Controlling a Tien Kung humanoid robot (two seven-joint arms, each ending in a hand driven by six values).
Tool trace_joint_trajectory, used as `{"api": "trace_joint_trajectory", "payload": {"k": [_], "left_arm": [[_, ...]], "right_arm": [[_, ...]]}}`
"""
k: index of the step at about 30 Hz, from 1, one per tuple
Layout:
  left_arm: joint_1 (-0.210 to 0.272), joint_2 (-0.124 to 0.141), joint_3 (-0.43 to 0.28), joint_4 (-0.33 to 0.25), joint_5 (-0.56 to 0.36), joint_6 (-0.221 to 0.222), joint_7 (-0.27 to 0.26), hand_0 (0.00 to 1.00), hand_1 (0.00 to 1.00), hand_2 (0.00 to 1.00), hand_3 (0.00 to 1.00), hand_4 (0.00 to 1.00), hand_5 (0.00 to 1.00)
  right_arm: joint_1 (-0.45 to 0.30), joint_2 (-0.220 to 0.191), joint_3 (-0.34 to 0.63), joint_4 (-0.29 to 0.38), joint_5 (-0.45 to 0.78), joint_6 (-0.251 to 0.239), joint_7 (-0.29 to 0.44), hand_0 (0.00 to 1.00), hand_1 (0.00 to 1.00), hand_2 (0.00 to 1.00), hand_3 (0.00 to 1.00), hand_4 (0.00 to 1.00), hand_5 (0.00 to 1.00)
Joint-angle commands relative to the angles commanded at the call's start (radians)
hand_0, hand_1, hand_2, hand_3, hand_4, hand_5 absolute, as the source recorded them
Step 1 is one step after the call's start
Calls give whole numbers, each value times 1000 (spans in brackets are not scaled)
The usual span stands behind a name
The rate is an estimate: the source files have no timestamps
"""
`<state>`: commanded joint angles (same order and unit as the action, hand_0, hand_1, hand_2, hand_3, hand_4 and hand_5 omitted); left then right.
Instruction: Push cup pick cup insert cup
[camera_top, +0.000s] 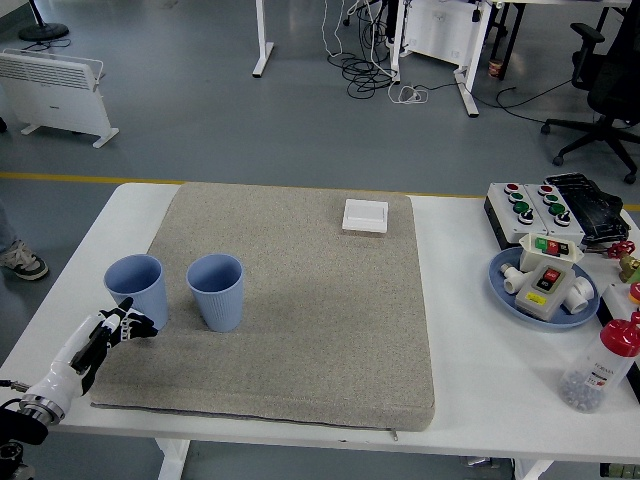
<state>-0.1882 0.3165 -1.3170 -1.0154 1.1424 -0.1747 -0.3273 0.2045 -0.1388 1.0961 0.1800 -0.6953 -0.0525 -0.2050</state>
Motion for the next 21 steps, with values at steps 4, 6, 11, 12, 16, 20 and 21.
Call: {"api": "trace_joint_trajectory", "payload": {"k": [4,6,11,12,16,20,21], "left_arm": [[-18,1,8,17,-1,-2,-6,699,550,470,439,586,998],[-34,6,15,32,-4,-4,-9,699,550,470,439,586,998],[-68,21,35,54,-13,-5,-12,705,550,471,439,585,998],[-75,24,39,61,-15,-6,-12,705,550,471,439,585,998],[-96,31,57,87,-27,-9,-13,707,550,470,439,582,998],[-108,34,74,103,-33,-11,-15,707,550,470,439,582,998],[-109,34,75,104,-33,-11,-15,707,549,471,439,582,998]], "right_arm": [[1,0,1,0,-1,0,0,745,695,682,581,184,540],[2,1,0,0,0,0,0,745,695,682,581,184,540],[3,1,0,0,0,0,1,745,695,682,581,184,541],[3,1,0,0,-1,0,0,745,695,682,581,184,541],[3,2,0,0,-3,0,-1,745,696,682,581,184,540],[3,3,2,0,-8,0,-3,745,696,682,581,184,540],[3,3,2,0,-9,0,-3,745,696,682,581,184,541]]}}
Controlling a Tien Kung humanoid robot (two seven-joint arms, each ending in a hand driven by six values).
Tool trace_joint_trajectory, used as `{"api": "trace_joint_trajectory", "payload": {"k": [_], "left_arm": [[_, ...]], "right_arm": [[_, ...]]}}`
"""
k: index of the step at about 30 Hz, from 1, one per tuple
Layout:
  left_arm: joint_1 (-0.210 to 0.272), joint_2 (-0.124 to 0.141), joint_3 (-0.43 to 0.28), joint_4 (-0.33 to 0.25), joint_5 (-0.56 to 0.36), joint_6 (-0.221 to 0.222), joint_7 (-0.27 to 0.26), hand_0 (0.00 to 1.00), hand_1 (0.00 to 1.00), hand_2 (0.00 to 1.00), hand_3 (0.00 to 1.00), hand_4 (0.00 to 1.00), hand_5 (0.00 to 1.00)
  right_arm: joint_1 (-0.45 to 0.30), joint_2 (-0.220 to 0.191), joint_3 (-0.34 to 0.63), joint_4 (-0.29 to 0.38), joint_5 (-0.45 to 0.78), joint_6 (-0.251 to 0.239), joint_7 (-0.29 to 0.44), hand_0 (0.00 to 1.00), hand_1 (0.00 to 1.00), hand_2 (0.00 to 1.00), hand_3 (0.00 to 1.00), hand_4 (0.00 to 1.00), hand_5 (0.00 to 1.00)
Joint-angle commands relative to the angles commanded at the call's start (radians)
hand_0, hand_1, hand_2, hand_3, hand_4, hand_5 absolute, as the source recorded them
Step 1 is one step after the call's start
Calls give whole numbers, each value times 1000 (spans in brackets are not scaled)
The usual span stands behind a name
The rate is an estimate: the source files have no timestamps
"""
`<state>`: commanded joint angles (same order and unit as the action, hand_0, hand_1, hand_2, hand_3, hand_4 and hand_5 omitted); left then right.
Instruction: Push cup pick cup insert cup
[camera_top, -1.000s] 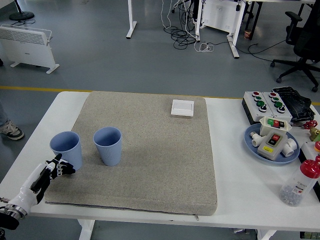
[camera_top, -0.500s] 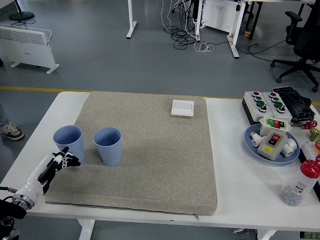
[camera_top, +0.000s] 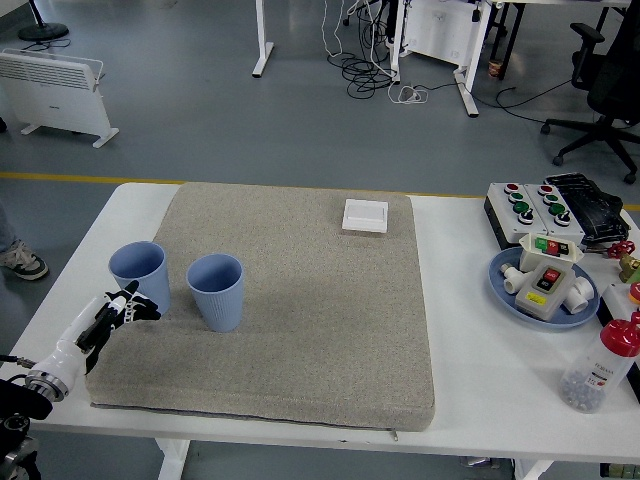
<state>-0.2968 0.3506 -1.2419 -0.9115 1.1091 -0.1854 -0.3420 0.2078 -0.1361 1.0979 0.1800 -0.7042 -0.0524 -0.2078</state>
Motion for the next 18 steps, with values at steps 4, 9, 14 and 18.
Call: {"api": "trace_joint_trajectory", "payload": {"k": [4,9,14,18], "left_arm": [[-17,2,13,21,-8,-1,1,707,549,471,439,582,998],[-44,6,23,41,-14,-6,5,708,549,470,439,582,998],[-68,9,40,60,-19,-8,5,712,550,471,439,581,998],[-93,10,63,90,-34,-12,-2,727,551,471,439,584,998]], "right_arm": [[0,1,1,0,-2,0,-2,745,696,682,581,184,541],[0,3,1,0,-4,1,-3,745,695,682,581,183,541],[0,4,1,0,-6,1,-4,745,696,682,580,183,542],[-2,5,-1,0,-6,1,-5,745,696,682,580,183,542]]}}
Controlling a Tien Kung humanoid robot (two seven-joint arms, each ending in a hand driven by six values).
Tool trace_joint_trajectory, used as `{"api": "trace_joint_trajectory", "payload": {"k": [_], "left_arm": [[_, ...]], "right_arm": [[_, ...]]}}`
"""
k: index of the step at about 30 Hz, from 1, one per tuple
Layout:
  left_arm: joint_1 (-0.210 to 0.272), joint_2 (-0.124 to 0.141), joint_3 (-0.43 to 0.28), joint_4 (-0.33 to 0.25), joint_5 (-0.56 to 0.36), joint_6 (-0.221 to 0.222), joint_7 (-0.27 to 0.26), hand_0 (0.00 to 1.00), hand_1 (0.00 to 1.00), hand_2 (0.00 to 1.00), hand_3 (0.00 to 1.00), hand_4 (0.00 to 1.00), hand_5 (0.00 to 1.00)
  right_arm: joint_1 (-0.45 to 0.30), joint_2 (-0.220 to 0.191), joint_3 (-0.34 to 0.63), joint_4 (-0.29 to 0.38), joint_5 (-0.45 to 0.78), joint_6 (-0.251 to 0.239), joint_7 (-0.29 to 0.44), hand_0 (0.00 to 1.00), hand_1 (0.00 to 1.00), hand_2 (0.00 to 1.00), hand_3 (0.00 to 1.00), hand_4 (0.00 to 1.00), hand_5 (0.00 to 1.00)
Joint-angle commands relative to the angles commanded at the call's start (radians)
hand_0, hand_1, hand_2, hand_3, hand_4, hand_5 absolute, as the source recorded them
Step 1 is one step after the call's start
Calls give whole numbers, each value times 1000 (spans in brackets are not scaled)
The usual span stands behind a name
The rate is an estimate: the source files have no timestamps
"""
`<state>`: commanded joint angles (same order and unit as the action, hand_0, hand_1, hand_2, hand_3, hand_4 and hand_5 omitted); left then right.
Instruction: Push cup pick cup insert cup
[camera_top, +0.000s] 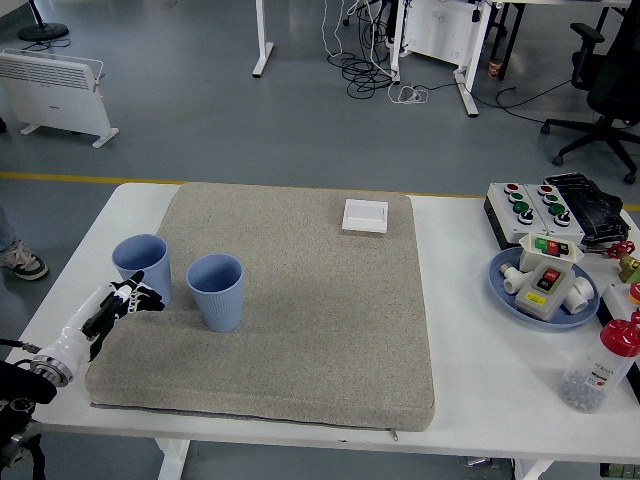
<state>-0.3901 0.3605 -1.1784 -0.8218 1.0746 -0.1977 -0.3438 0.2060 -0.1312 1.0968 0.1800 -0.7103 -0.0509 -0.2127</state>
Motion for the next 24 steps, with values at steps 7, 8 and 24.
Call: {"api": "trace_joint_trajectory", "payload": {"k": [7,8,24], "left_arm": [[-33,1,37,44,-17,-4,-16,746,553,471,438,585,998],[-40,3,43,50,-18,-5,-17,746,553,471,438,585,998],[-101,6,116,139,-47,-9,-30,780,562,474,440,593,998]], "right_arm": [[-1,0,-2,0,-3,0,-2,745,696,682,580,182,543],[-1,1,-2,0,-3,0,-2,745,696,682,580,182,543],[-7,5,-7,0,-3,0,-6,745,695,682,580,181,544]]}}
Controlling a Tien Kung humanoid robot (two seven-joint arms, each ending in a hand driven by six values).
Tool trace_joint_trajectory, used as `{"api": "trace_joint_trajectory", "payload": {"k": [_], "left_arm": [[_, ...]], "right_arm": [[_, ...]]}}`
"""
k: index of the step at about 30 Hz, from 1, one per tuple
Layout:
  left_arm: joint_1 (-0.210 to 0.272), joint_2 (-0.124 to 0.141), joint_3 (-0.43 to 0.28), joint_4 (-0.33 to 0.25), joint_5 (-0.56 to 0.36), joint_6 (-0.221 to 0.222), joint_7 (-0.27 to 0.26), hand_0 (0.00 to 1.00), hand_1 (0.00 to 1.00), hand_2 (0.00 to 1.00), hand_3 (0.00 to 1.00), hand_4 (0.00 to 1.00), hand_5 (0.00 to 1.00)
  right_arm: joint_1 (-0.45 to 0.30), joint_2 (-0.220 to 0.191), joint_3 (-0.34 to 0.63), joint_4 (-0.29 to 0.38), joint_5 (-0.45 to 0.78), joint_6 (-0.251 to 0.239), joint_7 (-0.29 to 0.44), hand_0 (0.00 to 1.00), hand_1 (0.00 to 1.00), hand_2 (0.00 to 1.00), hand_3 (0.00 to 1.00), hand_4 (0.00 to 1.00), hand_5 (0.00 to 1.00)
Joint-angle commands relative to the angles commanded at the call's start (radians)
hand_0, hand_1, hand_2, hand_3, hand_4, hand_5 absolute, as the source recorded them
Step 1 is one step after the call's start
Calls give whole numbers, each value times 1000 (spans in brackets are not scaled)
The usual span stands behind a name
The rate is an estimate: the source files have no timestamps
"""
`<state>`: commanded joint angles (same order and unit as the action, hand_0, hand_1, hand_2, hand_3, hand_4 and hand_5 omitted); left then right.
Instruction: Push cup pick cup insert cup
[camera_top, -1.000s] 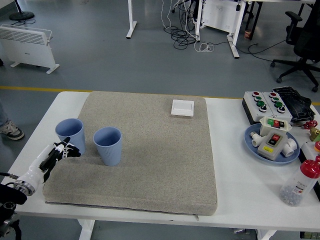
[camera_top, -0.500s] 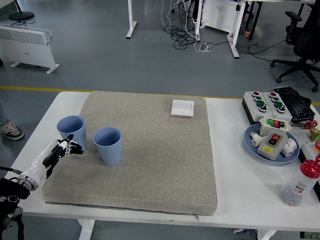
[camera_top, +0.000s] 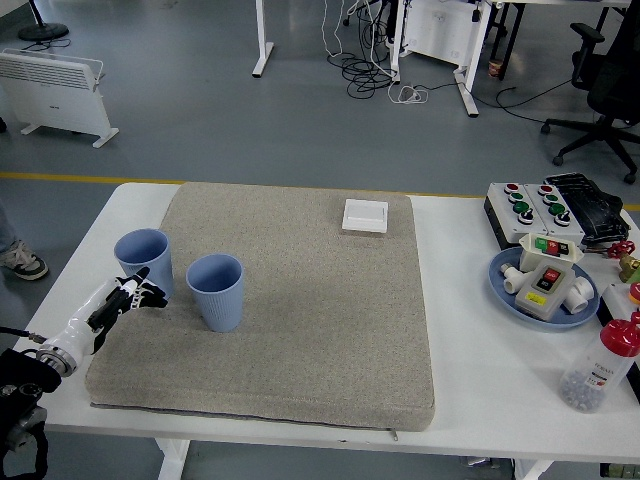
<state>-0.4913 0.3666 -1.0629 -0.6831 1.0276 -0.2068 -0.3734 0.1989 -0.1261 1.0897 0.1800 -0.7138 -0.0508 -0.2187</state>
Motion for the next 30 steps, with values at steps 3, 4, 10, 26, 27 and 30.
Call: {"api": "trace_joint_trajectory", "payload": {"k": [3,4,10,26,27,30], "left_arm": [[-8,2,9,9,-2,1,-2,780,562,474,440,593,998],[-11,2,11,12,-3,1,-3,780,562,474,440,593,998],[-23,5,23,26,-4,1,-6,785,566,474,440,605,998],[-69,3,50,60,-12,2,-9,799,576,476,442,608,998],[-72,2,52,64,-14,1,-9,799,576,476,442,608,998],[-85,-1,60,81,-21,0,-12,799,577,477,442,608,998]], "right_arm": [[-2,1,-1,0,-1,0,-1,745,695,682,580,181,544],[-3,1,-1,0,-2,0,-2,745,695,682,580,181,544],[-6,2,-3,0,-4,1,-3,745,695,682,579,181,547],[-5,3,-9,0,1,3,-4,745,694,681,579,180,549],[-4,3,-10,0,2,3,-4,745,694,681,579,180,549],[-3,3,-11,0,3,3,-4,745,694,681,579,180,550]]}}
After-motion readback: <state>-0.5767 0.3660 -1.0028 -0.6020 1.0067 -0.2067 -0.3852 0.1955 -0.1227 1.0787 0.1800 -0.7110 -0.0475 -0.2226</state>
